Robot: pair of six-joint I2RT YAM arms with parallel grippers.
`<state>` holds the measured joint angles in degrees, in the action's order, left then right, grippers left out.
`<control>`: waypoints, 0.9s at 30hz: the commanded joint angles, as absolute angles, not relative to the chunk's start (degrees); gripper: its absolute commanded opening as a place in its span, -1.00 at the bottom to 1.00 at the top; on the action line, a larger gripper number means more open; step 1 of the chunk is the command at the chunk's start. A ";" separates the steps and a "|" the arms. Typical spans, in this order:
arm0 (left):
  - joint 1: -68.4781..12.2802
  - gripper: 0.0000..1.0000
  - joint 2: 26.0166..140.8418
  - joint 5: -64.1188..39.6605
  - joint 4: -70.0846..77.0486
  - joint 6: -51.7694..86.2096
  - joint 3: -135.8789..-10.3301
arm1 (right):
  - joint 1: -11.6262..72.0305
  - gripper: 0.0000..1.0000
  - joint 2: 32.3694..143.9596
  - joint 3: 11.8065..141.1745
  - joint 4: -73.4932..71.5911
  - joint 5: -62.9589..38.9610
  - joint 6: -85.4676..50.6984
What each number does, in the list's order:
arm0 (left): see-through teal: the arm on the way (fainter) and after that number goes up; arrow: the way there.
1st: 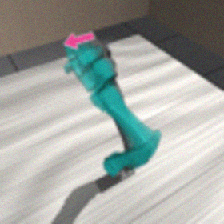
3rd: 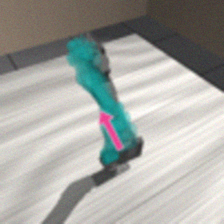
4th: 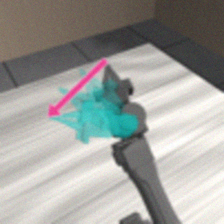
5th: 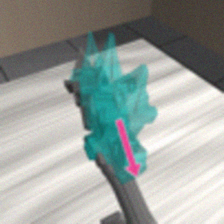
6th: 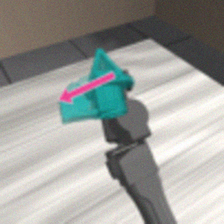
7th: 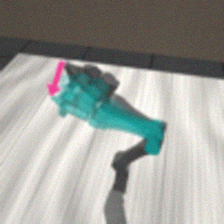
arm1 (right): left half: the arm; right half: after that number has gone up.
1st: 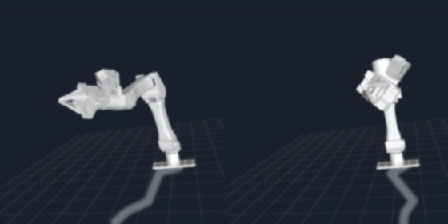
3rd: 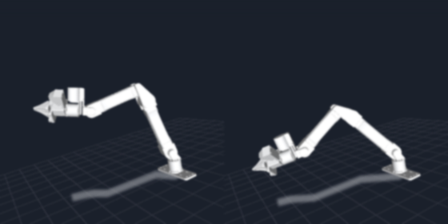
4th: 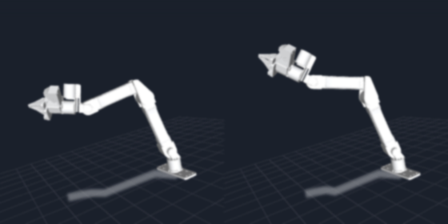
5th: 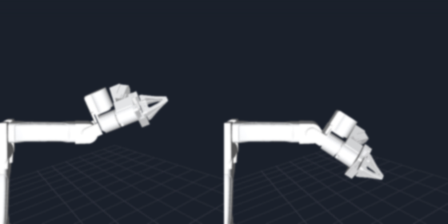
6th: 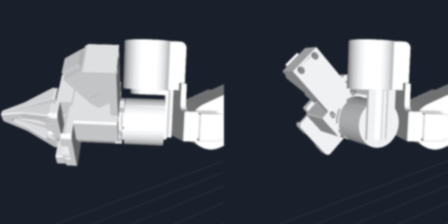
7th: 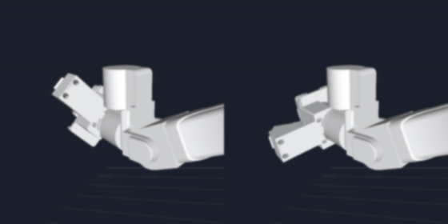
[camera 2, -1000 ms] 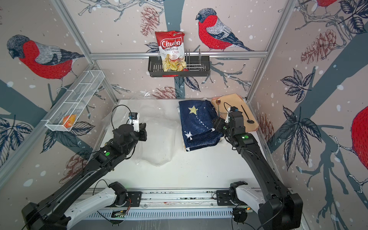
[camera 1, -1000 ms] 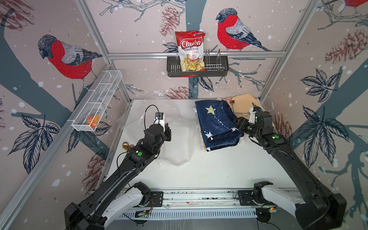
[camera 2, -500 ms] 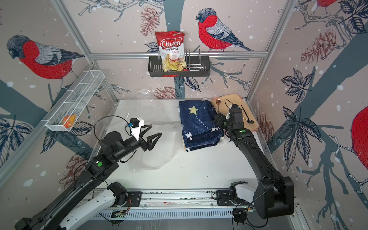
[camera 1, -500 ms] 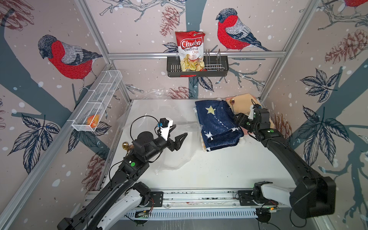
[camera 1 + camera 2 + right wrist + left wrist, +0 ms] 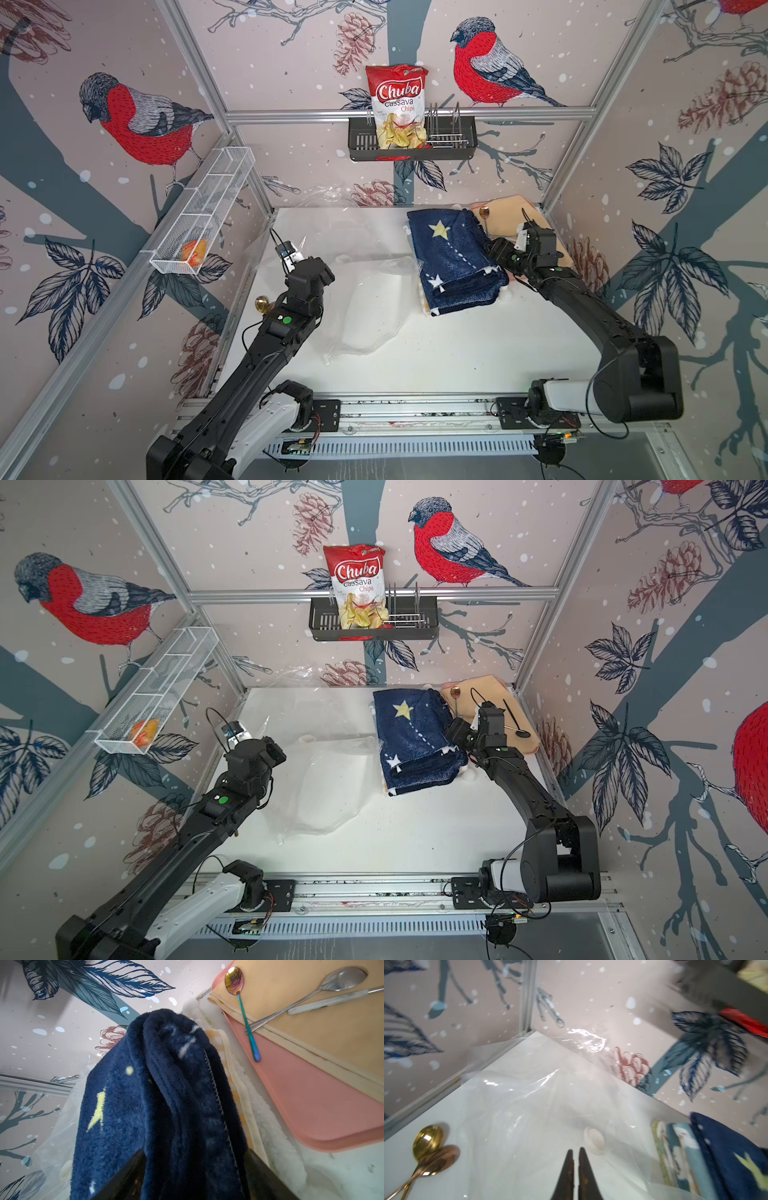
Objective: Take the blanket out of the vacuum bag
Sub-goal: Place the blanket at the center of the board, then adjust the vacuum bag at the center of the board.
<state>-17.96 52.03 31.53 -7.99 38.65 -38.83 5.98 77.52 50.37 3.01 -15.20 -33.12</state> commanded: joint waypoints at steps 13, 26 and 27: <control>-1.81 -1.00 75.08 21.68 13.96 59.42 -27.55 | 6.81 0.20 86.54 49.02 -3.01 -18.69 -33.97; -0.59 -1.00 101.49 2.42 27.92 51.55 -42.11 | 10.42 0.18 92.71 48.34 -6.41 -17.68 -36.59; -0.53 -1.00 102.09 1.52 29.19 50.64 -42.62 | 10.83 0.18 93.38 48.42 -6.77 -17.90 -36.94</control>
